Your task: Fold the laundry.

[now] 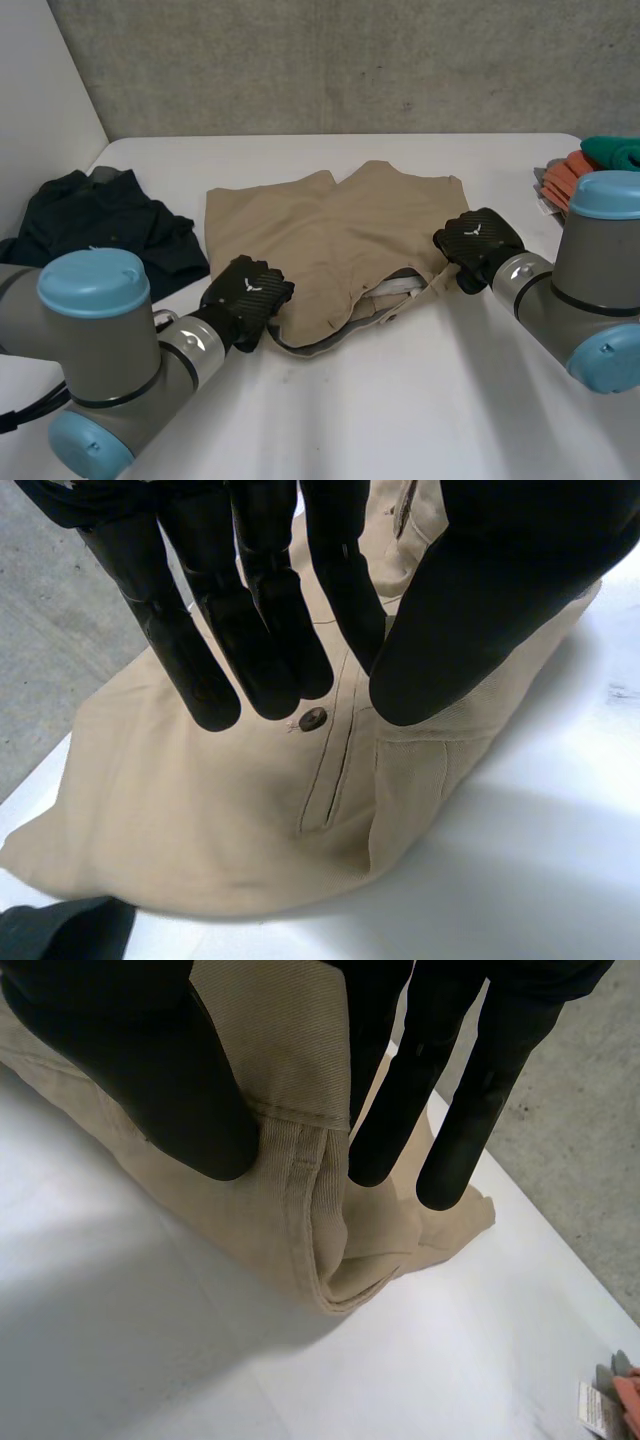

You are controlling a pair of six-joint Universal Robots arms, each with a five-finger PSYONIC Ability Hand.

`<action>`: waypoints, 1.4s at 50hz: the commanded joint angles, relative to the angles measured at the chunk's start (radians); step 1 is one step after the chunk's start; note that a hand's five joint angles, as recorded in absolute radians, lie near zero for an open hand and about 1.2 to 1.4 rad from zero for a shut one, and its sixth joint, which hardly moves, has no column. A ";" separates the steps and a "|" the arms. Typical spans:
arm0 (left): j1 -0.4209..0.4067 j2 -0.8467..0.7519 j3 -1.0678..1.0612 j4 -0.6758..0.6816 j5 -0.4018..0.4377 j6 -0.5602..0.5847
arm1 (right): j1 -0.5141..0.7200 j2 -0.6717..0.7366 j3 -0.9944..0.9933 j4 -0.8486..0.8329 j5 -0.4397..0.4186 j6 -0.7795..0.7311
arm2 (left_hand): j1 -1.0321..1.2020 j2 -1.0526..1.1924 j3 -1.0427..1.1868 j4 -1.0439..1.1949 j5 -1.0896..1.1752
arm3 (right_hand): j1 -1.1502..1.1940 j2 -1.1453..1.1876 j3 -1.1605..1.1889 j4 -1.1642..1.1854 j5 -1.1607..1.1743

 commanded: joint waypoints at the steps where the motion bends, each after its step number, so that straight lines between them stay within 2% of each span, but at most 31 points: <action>1: -0.015 0.143 -0.001 -0.114 -0.092 -0.024 | -0.001 -0.059 0.003 0.000 -0.019 0.004 | 0.241 0.201 0.206 0.197 0.251 | 0.275 0.213 0.208 0.200 0.259; 6: -0.101 0.313 -0.003 -0.160 -0.137 -0.072 | -0.032 -0.085 -0.019 -0.072 -0.039 -0.002 | 0.241 0.201 0.206 0.197 0.251 | 0.275 0.213 0.208 0.200 0.259; 10: -0.219 0.387 0.017 -0.148 -0.148 -0.116 | -0.084 -0.085 -0.031 -0.172 -0.087 -0.010 | 0.241 0.201 0.206 0.197 0.251 | 0.275 0.213 0.208 0.200 0.259; 11: -0.277 0.368 0.039 -0.127 -0.151 -0.124 | -0.107 -0.081 -0.032 -0.225 -0.128 -0.021 | 0.241 0.201 0.206 0.197 0.251 | 0.275 0.213 0.208 0.200 0.259; 15: -0.411 0.263 0.120 -0.079 -0.180 -0.112 | -0.179 -0.053 -0.036 -0.356 -0.237 -0.051 | 0.241 0.201 0.206 0.197 0.251 | 0.275 0.213 0.208 0.200 0.259; 21: -0.534 0.056 0.267 -0.066 -0.261 -0.107 | -0.259 0.005 -0.040 -0.508 -0.351 -0.056 | 0.241 0.201 0.206 0.197 0.251 | 0.275 0.213 0.208 0.200 0.259; 26: -0.598 -0.115 0.408 -0.079 -0.326 -0.173 | -0.305 0.074 -0.043 -0.589 -0.406 -0.059 | 0.241 0.201 0.206 0.197 0.251 | 0.275 0.213 0.208 0.200 0.259; 27: -0.609 -0.157 0.437 -0.094 -0.344 -0.214 | -0.323 0.095 -0.046 -0.600 -0.405 -0.059 | 0.192 0.152 0.157 0.148 0.202 | 0.275 0.213 0.208 0.200 0.259; 28: -0.613 -0.173 0.445 -0.106 -0.350 -0.236 | -0.331 0.102 -0.049 -0.599 -0.400 -0.055 | -0.076 -0.116 -0.111 -0.120 -0.066 | 0.202 0.140 0.135 0.127 0.186; 29: -0.616 -0.182 0.451 -0.122 -0.355 -0.259 | -0.339 0.108 -0.052 -0.594 -0.392 -0.053 | -0.384 -0.424 -0.419 -0.428 -0.374 | 0.032 -0.029 -0.035 -0.042 0.017; 30: -0.618 -0.184 0.455 -0.138 -0.358 -0.274 | -0.346 0.113 -0.052 -0.586 -0.385 -0.052 | -0.657 -0.697 -0.692 -0.701 -0.648 | -0.228 -0.289 -0.295 -0.303 -0.244; 31: -0.620 -0.179 0.453 -0.170 -0.369 -0.303 | -0.355 0.113 -0.051 -0.559 -0.365 -0.042 | -0.962 -1.002 -0.997 -1.006 -0.953 | -0.902 -0.963 -0.969 -0.977 -0.918; 33: -0.615 -0.166 0.450 -0.194 -0.370 -0.310 | -0.363 0.110 -0.054 -0.524 -0.345 -0.032 | -0.981 -1.020 -1.016 -1.025 -0.971 | -0.947 -1.008 -1.014 -1.022 -0.963; 37: -0.569 -0.080 0.413 -0.198 -0.375 -0.307 | -0.368 0.068 -0.069 -0.410 -0.293 -0.003 | -0.981 -1.020 -1.016 -1.025 -0.971 | -0.947 -1.008 -1.014 -1.022 -0.963; 41: -0.482 0.060 0.357 -0.175 -0.360 -0.316 | -0.359 -0.007 -0.101 -0.243 -0.205 0.024 | -0.981 -1.020 -1.016 -1.025 -0.971 | -0.947 -1.008 -1.014 -1.022 -0.963; 44: -0.402 0.156 0.315 -0.152 -0.317 -0.319 | -0.343 -0.079 -0.147 -0.078 -0.100 0.053 | -0.981 -1.020 -1.016 -1.025 -0.971 | -0.947 -1.008 -1.014 -1.022 -0.963; 45: -0.350 0.195 0.298 -0.148 -0.286 -0.319 | -0.331 -0.119 -0.169 0.014 -0.052 0.082 | -0.981 -1.020 -1.016 -1.025 -0.971 | -0.947 -1.008 -1.014 -1.022 -0.963; 48: -0.264 0.229 0.284 -0.155 -0.220 -0.322 | -0.311 -0.177 -0.192 0.145 -0.003 0.140 | -0.981 -1.020 -1.016 -1.025 -0.971 | -0.947 -1.008 -1.014 -1.022 -0.963; 52: -0.094 0.235 0.280 -0.275 -0.047 -0.311 | -0.250 -0.274 -0.172 0.355 0.005 0.240 | -0.933 -0.973 -0.968 -0.977 -0.924 | -0.947 -1.008 -1.014 -1.022 -0.963; 55: -0.012 0.218 0.281 -0.352 0.042 -0.296 | -0.208 -0.321 -0.132 0.430 0.011 0.257 | -0.892 -0.932 -0.927 -0.936 -0.882 | -0.947 -1.008 -1.014 -1.022 -0.963; 56: 0.039 0.200 0.281 -0.405 0.106 -0.275 | -0.182 -0.355 -0.097 0.467 0.016 0.257 | -0.857 -0.897 -0.892 -0.901 -0.847 | -0.947 -1.008 -1.014 -1.022 -0.963; 59: 0.113 0.151 0.283 -0.470 0.195 -0.212 | -0.132 -0.425 -0.013 0.504 0.014 0.252 | -0.830 -0.870 -0.865 -0.874 -0.821 | -0.947 -1.008 -1.014 -1.022 -0.963; 62: 0.170 0.097 0.281 -0.490 0.236 -0.140 | -0.080 -0.481 0.077 0.521 0.007 0.241 | -0.783 -0.823 -0.818 -0.827 -0.774 | -0.947 -1.008 -1.014 -1.022 -0.963; 66: 0.209 0.028 0.287 -0.473 0.231 -0.080 | -0.015 -0.528 0.182 0.529 -0.009 0.215 | -0.777 -0.817 -0.812 -0.821 -0.768 | -0.944 -1.006 -1.011 -1.019 -0.960; 70: 0.224 -0.040 0.300 -0.433 0.228 -0.066 | 0.045 -0.550 0.270 0.524 -0.012 0.200 | -0.771 -0.811 -0.806 -0.815 -0.762 | -0.941 -1.002 -1.008 -1.016 -0.957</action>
